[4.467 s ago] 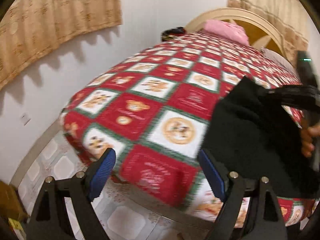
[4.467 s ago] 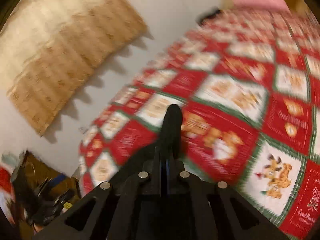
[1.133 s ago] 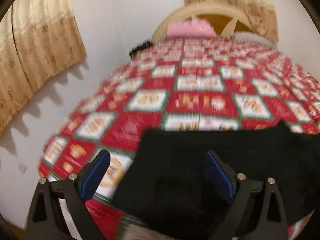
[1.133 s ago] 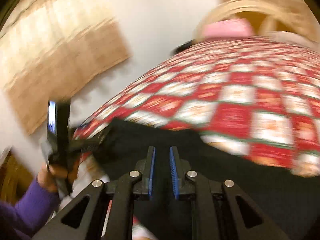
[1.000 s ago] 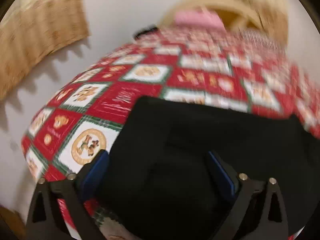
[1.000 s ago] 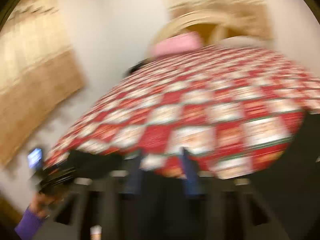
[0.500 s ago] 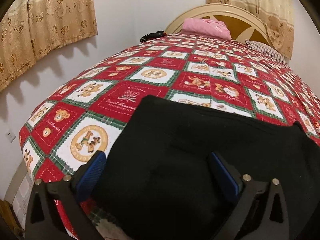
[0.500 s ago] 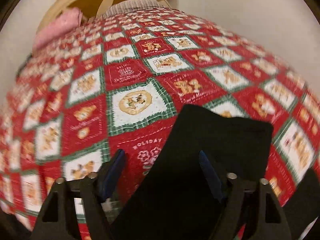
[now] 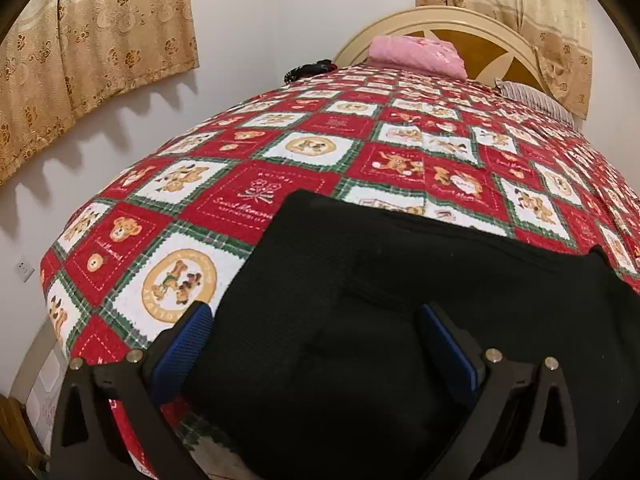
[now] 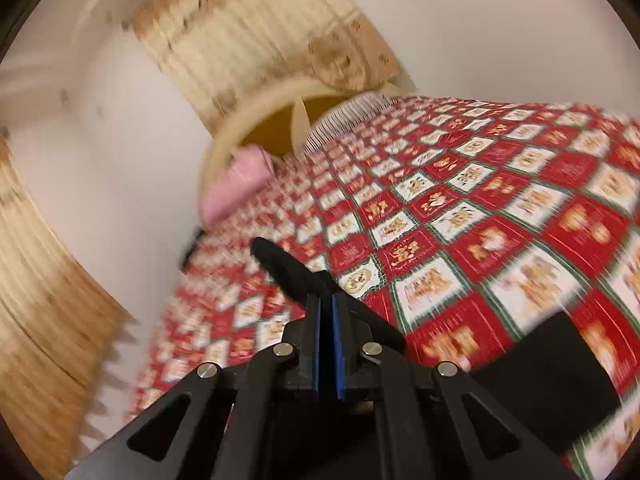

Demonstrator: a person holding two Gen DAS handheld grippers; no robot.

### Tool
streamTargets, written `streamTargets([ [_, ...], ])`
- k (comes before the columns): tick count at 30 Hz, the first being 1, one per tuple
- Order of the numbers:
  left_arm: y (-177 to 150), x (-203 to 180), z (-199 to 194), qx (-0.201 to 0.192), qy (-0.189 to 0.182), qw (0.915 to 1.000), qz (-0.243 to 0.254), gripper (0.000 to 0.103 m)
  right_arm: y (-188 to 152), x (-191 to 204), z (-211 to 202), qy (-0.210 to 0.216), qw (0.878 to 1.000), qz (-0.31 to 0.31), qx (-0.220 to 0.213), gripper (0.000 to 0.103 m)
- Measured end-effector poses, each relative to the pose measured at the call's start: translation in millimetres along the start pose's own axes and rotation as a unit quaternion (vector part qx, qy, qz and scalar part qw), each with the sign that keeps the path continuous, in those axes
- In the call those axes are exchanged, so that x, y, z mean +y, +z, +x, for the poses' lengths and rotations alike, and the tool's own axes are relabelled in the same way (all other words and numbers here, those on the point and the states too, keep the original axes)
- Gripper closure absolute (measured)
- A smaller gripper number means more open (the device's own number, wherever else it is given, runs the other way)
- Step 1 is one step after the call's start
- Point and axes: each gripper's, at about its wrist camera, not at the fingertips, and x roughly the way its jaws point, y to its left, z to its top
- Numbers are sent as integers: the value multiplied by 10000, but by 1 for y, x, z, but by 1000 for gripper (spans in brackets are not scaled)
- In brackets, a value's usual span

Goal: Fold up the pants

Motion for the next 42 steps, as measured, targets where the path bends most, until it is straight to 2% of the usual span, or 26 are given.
streamTargets([
  [4,0,0,0,3,17,10000,-9,0,-36,-42,-37,-537,9985,58,72,97],
  [7,0,0,0,11,27,10000,-8,0,-64,-89,-46,-718,9950,679,129,97],
  [11,0,-1,0,15,54,10000,-4,0,-94,-121,-54,-889,9897,1067,335,97],
  [12,0,-1,0,19,65,10000,0,0,-95,-125,-58,-811,9896,1140,332,97],
  [14,-1,-1,0,22,74,10000,3,0,-91,-130,-68,-944,9860,1345,292,97],
  [15,0,-1,0,25,75,10000,5,0,-85,-130,-76,-1036,9854,1345,124,97],
  [17,0,-1,0,25,78,10000,3,0,-72,-122,-85,-1230,9870,1024,-129,96],
  [20,0,-2,1,23,104,9999,4,0,-50,-102,-80,-1398,9893,309,-288,92],
  [21,0,-2,0,21,113,9999,5,0,-42,-95,-73,-1430,9892,90,-295,80],
  [22,0,-2,0,19,120,9999,4,0,-36,-89,-63,-1503,9882,-144,-259,57],
  [24,-1,-2,0,13,135,9999,-2,0,-28,-84,-47,-1718,9831,-580,-232,40],
  [27,-1,-2,-1,6,145,9999,-8,0,-30,-79,-23,-2171,9691,-1169,-20,41],
  [29,-1,-2,-1,1,157,9999,-1,0,-36,-86,-6,-2347,9630,-1275,362,53],
  [30,-1,-2,-1,2,154,9999,0,0,-42,-89,-3,-2473,9586,-1327,479,73],
  [31,-1,-2,-1,4,153,9999,1,0,-46,-89,2,-2759,9479,-1513,498,81],
  [33,-1,-2,-1,14,157,9999,2,0,-52,-82,-3,-2897,9400,-1768,359,89],
  [36,0,-2,-1,45,188,9998,-5,0,-56,-80,-14,-3122,9355,-1652,91,89],
  [38,0,-3,0,47,213,9998,0,0,-57,-94,-18,-3323,9316,-1467,105,89],
  [40,1,-4,-1,75,243,9997,3,0,-56,-105,-19,-3163,9387,-1367,82,79],
  [41,2,-4,-1,107,266,9996,22,0,-55,-103,-20,-3174,9374,-1431,90,76],
  [42,3,-5,-2,133,286,9995,49,0,-54,-99,-22,-3204,9352,-1505,96,67],
])
